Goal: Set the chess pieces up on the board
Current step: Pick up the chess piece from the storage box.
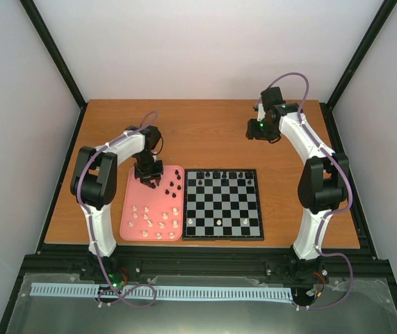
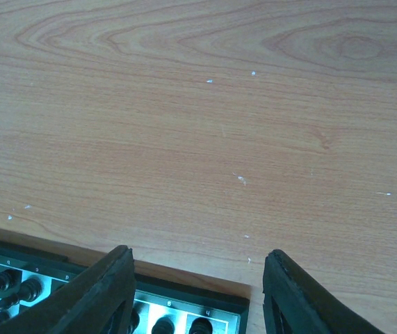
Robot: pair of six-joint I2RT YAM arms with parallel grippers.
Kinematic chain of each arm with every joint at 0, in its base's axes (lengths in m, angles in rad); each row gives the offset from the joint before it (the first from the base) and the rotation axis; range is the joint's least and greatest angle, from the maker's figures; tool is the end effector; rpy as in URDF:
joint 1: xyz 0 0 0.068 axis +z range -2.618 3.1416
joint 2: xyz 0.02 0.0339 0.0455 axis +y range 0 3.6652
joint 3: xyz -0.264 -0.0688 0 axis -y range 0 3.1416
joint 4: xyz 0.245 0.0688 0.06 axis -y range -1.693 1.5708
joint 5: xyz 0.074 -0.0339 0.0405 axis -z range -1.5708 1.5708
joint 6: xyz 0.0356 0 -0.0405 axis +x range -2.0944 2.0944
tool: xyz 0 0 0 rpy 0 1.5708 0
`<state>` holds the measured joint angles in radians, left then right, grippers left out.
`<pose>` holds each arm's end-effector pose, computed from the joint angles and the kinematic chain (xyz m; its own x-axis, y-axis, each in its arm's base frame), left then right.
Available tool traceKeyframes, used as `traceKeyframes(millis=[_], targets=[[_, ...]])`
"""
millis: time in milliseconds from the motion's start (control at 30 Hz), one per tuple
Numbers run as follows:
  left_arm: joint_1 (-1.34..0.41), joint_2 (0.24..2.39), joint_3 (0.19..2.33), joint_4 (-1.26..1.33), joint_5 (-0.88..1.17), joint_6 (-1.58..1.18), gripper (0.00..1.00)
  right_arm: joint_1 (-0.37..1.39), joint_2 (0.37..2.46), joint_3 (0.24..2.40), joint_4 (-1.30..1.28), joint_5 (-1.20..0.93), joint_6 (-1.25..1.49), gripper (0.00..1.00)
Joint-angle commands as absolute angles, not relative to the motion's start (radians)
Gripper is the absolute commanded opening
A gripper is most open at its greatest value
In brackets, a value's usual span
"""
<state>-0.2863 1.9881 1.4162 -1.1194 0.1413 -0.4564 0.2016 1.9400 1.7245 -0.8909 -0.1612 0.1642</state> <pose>0.3366 -0.1043 0.1642 -0.9709 -0.1690 0.1695 -0.1833 0.9804 -0.0725 0.4067 0.0890 0.2684 -0.9080 -0.0209 -0.4184 -0.1213 0.9691 0.2148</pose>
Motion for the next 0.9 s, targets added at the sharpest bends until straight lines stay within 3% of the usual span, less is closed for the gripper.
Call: traceKeyframes(millis=[0, 133, 367, 633, 867], targets=[[-0.282, 2.004, 1.425, -1.109, 0.127, -0.458, 0.29, 0.192, 1.948, 1.727, -0.897, -0.151, 0.158, 0.51], [-0.281, 2.009, 1.425, -1.108, 0.118, -0.457, 0.25, 0.192, 1.947, 1.729, -0.899, -0.150, 0.156, 0.51], [-0.281, 2.012, 1.440, -1.124, 0.108, -0.446, 0.03, 0.192, 1.944, 1.731, -0.900, -0.153, 0.159, 0.51], [-0.291, 1.956, 1.516, -1.202, 0.120, -0.437, 0.01, 0.192, 1.937, 1.737, -0.902, -0.152, 0.160, 0.51], [-0.404, 2.009, 1.740, -1.304, 0.145, -0.446, 0.03, 0.192, 1.938, 1.740, -0.901, -0.148, 0.160, 0.51]])
